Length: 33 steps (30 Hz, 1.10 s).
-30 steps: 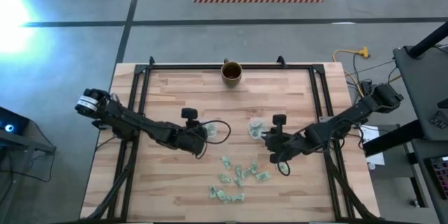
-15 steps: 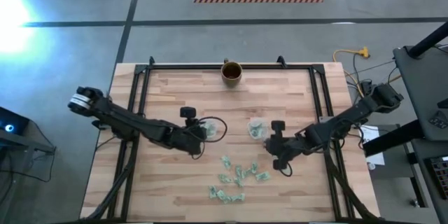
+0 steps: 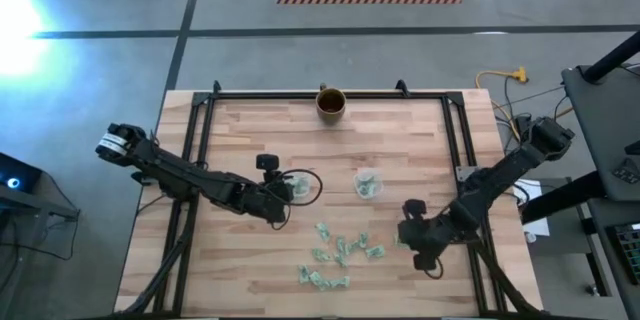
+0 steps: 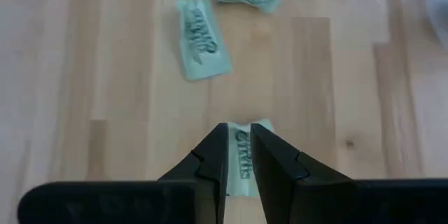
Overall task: Pick and place Stevia / Truvia into bins
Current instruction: Put the white stevia packet into the right transparent container
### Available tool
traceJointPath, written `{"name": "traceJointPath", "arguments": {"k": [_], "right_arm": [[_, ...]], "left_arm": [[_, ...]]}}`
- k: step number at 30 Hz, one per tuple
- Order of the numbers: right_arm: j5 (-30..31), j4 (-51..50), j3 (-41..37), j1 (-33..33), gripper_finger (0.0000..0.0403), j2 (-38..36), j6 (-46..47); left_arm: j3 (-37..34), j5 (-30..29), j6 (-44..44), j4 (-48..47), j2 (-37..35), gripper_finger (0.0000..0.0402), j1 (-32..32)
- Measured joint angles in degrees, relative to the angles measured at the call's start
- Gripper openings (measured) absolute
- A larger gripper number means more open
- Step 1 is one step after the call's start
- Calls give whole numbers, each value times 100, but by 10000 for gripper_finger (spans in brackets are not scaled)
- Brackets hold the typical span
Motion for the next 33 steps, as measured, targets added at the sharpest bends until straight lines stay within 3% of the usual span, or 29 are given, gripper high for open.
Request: {"name": "traceJointPath", "arguments": {"k": [6, 23, 33], "right_arm": [[645, 685, -255, 200, 54, 0, 265], [651, 1402, -954, 200, 154, 4, 615], [651, 1910, -1246, 200, 173, 9, 612]], "left_arm": [[0, 0, 22, 208, 0, 112, 0], [0, 0, 25, 265, 0, 112, 1], [-11, 0, 25, 265, 1, 112, 9]]}}
